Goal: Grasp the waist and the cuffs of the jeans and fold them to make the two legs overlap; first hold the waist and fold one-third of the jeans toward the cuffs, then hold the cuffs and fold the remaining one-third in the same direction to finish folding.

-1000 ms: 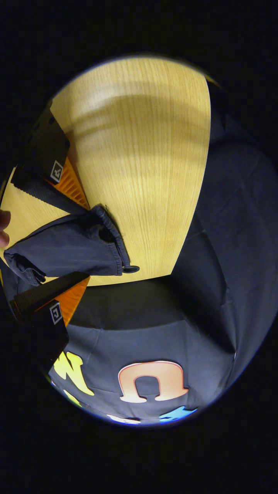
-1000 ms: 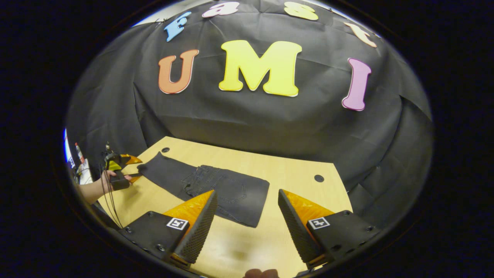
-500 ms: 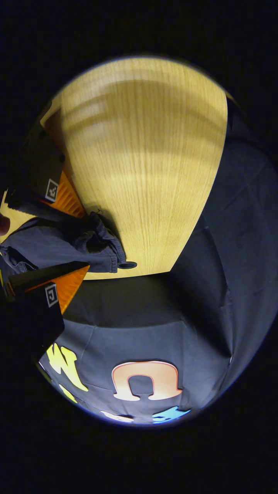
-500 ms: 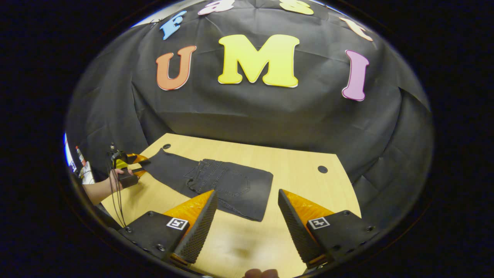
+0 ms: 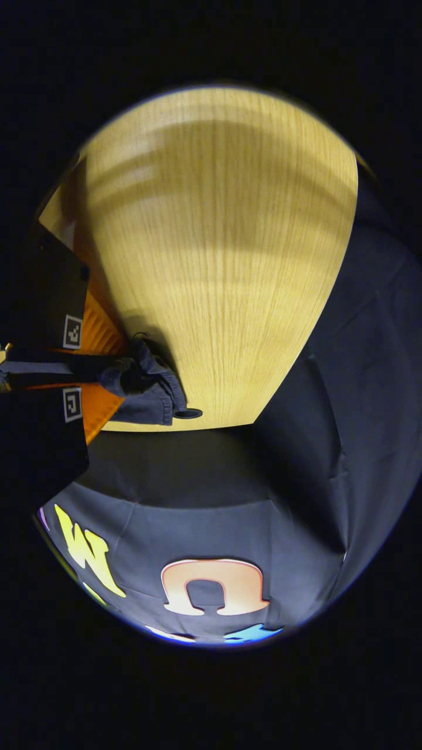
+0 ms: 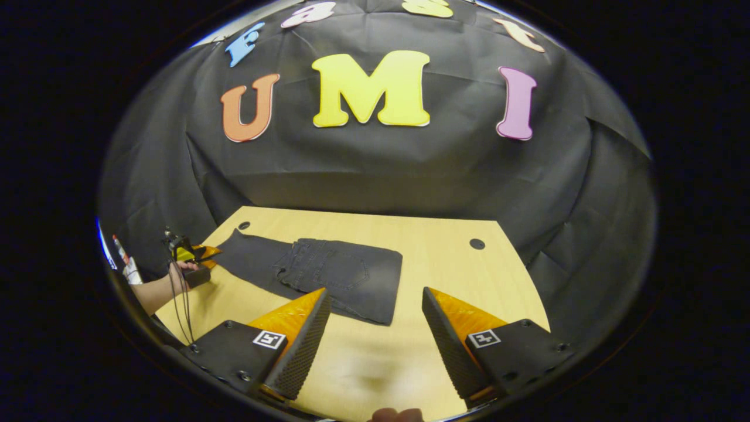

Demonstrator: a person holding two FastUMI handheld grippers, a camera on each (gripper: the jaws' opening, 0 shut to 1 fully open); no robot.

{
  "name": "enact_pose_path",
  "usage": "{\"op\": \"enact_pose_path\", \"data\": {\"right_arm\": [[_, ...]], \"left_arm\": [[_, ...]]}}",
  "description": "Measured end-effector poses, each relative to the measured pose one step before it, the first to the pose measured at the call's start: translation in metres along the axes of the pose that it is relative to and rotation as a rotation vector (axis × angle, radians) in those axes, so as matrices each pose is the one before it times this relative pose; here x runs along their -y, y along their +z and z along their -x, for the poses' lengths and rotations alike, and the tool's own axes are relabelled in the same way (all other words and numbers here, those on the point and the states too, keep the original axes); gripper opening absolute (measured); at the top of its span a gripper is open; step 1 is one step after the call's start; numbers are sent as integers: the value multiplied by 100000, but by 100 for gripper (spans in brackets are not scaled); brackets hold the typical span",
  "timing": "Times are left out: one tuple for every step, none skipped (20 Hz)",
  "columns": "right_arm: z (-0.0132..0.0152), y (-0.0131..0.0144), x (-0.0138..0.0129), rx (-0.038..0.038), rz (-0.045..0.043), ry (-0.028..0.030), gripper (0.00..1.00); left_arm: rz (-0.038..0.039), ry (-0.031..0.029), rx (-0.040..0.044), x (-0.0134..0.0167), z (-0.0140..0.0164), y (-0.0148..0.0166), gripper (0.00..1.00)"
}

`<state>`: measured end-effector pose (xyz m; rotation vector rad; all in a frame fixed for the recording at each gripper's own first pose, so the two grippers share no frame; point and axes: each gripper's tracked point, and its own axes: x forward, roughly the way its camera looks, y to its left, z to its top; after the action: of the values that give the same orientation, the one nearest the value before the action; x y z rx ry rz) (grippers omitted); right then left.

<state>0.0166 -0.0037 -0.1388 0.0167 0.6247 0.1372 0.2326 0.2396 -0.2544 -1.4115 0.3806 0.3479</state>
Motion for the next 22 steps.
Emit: {"op": "enact_pose_path", "data": {"right_arm": [[339, 124, 275, 893, -119, -570, 95], [308, 105, 428, 1007, -613, -578, 95], [437, 294, 398, 1559, -1333, -548, 99], [452, 214, 293, 1000, -1116, -516, 99], [520, 276, 370, 1631, -1182, -146, 95], [387, 419, 257, 1742, -940, -249, 95], [462, 397, 200, 1457, -1099, 208, 95], [659, 158, 337, 1339, -1115, 100, 95], [627, 154, 310, 1075, -873, 84, 94], [793, 51, 136, 1138, -649, 624, 96], [860, 348, -91, 1712, -106, 1227, 94], [500, 293, -71, 1396, 353, 778, 96], [606, 143, 25, 1326, 881, 883, 94], [779, -65, 170, 1117, 1190, 254, 96], [522, -73, 288, 889, 988, 105, 96], [432, -128, 199, 564, 448, 231, 94], [419, -207, 307, 350, 475, -185, 96], [388, -267, 378, 159, 401, -373, 96], [334, -207, 516, 200, 354, -619, 96], [316, -169, 566, 9, 17, -719, 96], [309, -190, 712, 16, -87, -1183, 96], [178, -255, 695, -291, -699, -1265, 94]], "left_arm": [[-2766, -2116, 619, 1247, 404, -174, 8], [-4407, -1552, 515, 1180, 666, -307, 7], [-5147, -1400, 263, 1314, 534, -179, 7], [-5355, -1148, -22, 1423, 541, 24, 7], [-4706, -1284, 181, 1550, 631, -135, 6], [-3870, -1608, 242, 1815, 649, -153, 6], [-2890, -1852, 79, 1800, 642, -218, 6], [-2681, -1950, -102, 1683, 478, -359, 6], [-2920, -1234, -1, 1625, 644, -406, 6], [-3109, -424, 81, 1487, 441, -485, 6], [-3749, -77, -76, 1479, 397, -612, 6], [-3994, -560, -148, 1745, -272, -569, 6], [-4245, -1081, -81, 1882, 255, -683, 6], [-4722, -1489, -322, 1764, 400, -620, 6], [-5833, -1659, -670, 2042, 601, -816, 6], [-6905, -1163, -352, 1891, 765, -983, 6], [-7260, -1626, -262, 2097, 400, -753, 6], [-6916, -1673, -210, 2010, 226, -926, 6], [-6203, -1746, -583, 1906, 44, -1057, 6], [-5540, -1760, -983, 1999, -133, -1107, 6], [-4997, -1582, -1212, 1614, -173, -1413, 6], [-4910, -1536, -1392, 1646, -285, -1472, 6]]}}
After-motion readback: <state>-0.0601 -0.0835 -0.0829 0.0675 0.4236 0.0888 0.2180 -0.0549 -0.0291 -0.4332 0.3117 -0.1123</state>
